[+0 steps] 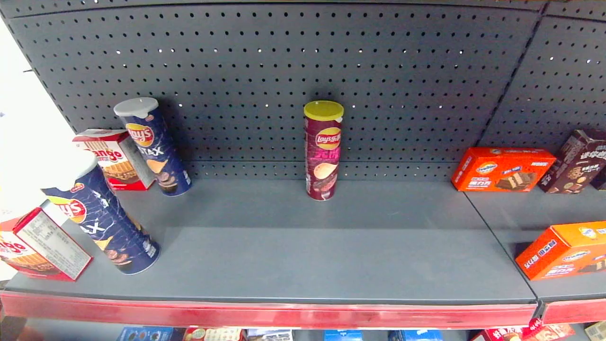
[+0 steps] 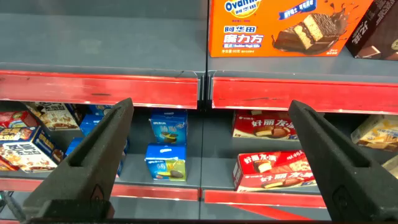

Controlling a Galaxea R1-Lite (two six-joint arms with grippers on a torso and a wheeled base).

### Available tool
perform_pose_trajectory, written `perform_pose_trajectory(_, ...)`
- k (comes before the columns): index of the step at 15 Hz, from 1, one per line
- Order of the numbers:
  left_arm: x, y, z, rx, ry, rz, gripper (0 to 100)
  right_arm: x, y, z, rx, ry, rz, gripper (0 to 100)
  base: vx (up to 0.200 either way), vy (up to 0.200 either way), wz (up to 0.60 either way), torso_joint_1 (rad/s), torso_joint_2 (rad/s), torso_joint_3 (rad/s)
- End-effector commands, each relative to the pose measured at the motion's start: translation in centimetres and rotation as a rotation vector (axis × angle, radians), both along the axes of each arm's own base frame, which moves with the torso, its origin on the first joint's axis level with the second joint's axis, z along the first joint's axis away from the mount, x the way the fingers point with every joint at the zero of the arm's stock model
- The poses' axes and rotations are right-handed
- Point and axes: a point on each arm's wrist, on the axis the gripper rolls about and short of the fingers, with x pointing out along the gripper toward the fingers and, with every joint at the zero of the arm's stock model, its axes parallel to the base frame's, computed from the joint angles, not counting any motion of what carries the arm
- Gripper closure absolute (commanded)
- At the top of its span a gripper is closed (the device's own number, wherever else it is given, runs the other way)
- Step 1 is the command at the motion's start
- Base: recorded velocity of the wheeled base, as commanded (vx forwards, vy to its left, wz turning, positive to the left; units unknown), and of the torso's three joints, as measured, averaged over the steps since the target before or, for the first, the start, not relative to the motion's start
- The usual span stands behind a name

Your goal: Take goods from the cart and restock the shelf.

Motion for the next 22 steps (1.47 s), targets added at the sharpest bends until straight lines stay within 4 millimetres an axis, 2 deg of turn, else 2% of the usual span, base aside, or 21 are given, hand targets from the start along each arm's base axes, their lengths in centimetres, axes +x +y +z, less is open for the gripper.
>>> perform_pose_trajectory(1, 0.01, 0.0, 0.0, 0.0, 0.001, 0.0, 0, 0.01, 0.0, 0.0, 0.0, 0.002, 0.001, 0, 0.0, 0.0, 0.0, 0.0, 0.0, 0.0)
perform_pose_trajectory(3, 0.01, 0.0, 0.0, -0.002, 0.001, 0.001, 0, 0.01, 0.0, 0.01, 0.001, 0.0, -0.001, 0, 0.0, 0.0, 0.0, 0.0, 0.0, 0.0)
perform_pose_trajectory(15, 0.01, 0.0, 0.0, 0.0, 0.001, -0.002, 0, 0.01, 0.0, 0.0, -0.002, 0.002, -0.001, 0, 0.0, 0.0, 0.6, 0.005, 0.0, 0.002)
perform_pose_trajectory(22, 0.01, -0.01, 0.0, 0.004, 0.002, -0.005, 0, 0.01, -0.01, 0.01, 0.004, 0.001, -0.003, 0, 0.0, 0.0, 0.0, 0.0, 0.0, 0.0)
